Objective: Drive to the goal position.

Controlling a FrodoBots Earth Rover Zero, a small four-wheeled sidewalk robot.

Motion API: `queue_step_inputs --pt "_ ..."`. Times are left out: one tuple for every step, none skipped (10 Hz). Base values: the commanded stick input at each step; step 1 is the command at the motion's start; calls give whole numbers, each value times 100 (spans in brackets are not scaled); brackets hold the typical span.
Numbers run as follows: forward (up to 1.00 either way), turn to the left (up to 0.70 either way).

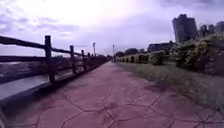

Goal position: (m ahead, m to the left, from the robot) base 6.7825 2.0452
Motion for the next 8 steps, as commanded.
queue_step_inputs --pt "100 0" --pt "100 0" --pt "100 0" --pt "100 0" --pt "100 0" --pt "100 0" --pt "100 0" --pt "100 0"
